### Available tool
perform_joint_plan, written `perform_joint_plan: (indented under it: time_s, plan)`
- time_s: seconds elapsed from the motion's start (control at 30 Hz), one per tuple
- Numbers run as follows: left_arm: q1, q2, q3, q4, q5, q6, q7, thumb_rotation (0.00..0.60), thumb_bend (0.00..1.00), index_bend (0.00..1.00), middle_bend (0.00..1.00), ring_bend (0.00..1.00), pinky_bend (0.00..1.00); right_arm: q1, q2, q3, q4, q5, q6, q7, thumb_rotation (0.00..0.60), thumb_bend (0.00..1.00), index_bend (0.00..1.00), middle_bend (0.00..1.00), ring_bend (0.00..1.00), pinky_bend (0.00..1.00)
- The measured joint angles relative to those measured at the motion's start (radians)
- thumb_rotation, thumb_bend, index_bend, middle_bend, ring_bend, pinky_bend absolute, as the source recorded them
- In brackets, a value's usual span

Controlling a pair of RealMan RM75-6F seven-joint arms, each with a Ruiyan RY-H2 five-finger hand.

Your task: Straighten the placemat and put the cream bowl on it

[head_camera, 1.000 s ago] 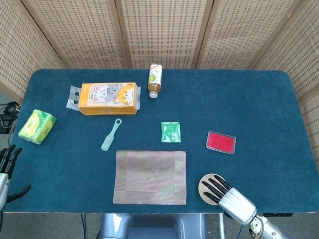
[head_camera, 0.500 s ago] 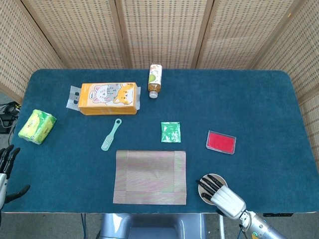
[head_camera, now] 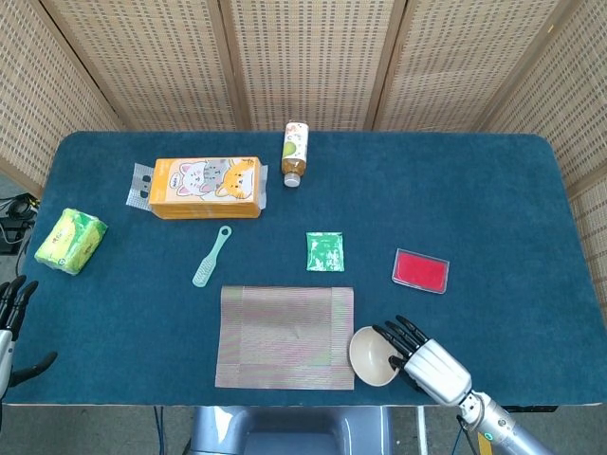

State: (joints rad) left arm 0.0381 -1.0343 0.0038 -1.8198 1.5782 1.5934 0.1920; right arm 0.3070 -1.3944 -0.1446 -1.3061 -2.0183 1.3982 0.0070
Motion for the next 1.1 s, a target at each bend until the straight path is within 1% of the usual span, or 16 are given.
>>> perform_joint_plan:
  time_s: [0.13,0.23,0.33,0.43,0.53,0.6,0.73,0.87,1.0,1.1]
  plan:
    - [-0.005,-0.001,-0.002,0.0,-0.009,-0.01,0.003,0.6,0.0,0.0,0.0,0.0,0.0,0.007,0.018,0.039,-0.005,0.022,0.046,0.023,0.6,0.71,0.7,0.0,0.0,0.0]
    - [-0.011,-0.003,-0.007,0.001,-0.024,-0.023,0.008,0.6,0.0,0.0,0.0,0.0,0.0,0.021,0.043,0.083,-0.02,0.07,0.052,0.042,0.6,0.71,0.7,0.0,0.0,0.0]
    - [-0.019,-0.005,-0.014,0.002,-0.046,-0.038,0.014,0.6,0.0,0.0,0.0,0.0,0.0,0.043,0.067,0.136,-0.032,0.143,0.036,0.07,0.6,0.71,0.7,0.0,0.0,0.0]
    - [-0.028,-0.009,-0.024,0.002,-0.073,-0.056,0.022,0.6,0.0,0.0,0.0,0.0,0.0,0.075,0.086,0.197,-0.034,0.241,-0.013,0.105,0.6,0.71,0.7,0.0,0.0,0.0]
    - [-0.04,-0.017,-0.033,0.005,-0.097,-0.076,0.033,0.6,0.0,0.0,0.0,0.0,0.0,0.115,0.093,0.258,-0.021,0.357,-0.101,0.142,0.6,0.71,0.7,0.0,0.0,0.0]
    - [-0.047,-0.023,-0.039,0.007,-0.111,-0.085,0.044,0.6,0.0,0.0,0.0,0.0,0.0,0.147,0.089,0.298,0.002,0.447,-0.185,0.162,0.6,0.71,0.7,0.0,0.0,0.0]
    - [-0.058,-0.032,-0.05,0.008,-0.143,-0.099,0.059,0.6,0.0,0.0,0.0,0.0,0.0,0.221,0.057,0.372,0.097,0.631,-0.368,0.176,0.6,0.71,0.7,0.0,0.0,0.0]
    - [-0.069,-0.042,-0.063,0.009,-0.181,-0.114,0.083,0.6,0.0,0.0,0.0,0.0,0.0,0.3,-0.013,0.435,0.252,0.813,-0.541,0.171,0.6,0.71,0.7,0.0,0.0,0.0]
    - [-0.082,-0.054,-0.076,0.013,-0.223,-0.13,0.108,0.6,0.0,0.0,0.0,0.0,0.0,0.358,-0.09,0.466,0.397,0.918,-0.642,0.152,0.6,0.71,0.7,0.0,0.0,0.0]
    - [-0.087,-0.059,-0.082,0.017,-0.241,-0.135,0.116,0.6,0.0,0.0,0.0,0.0,0.0,0.388,-0.142,0.476,0.484,0.947,-0.687,0.146,0.6,0.71,0.7,0.0,0.0,0.0]
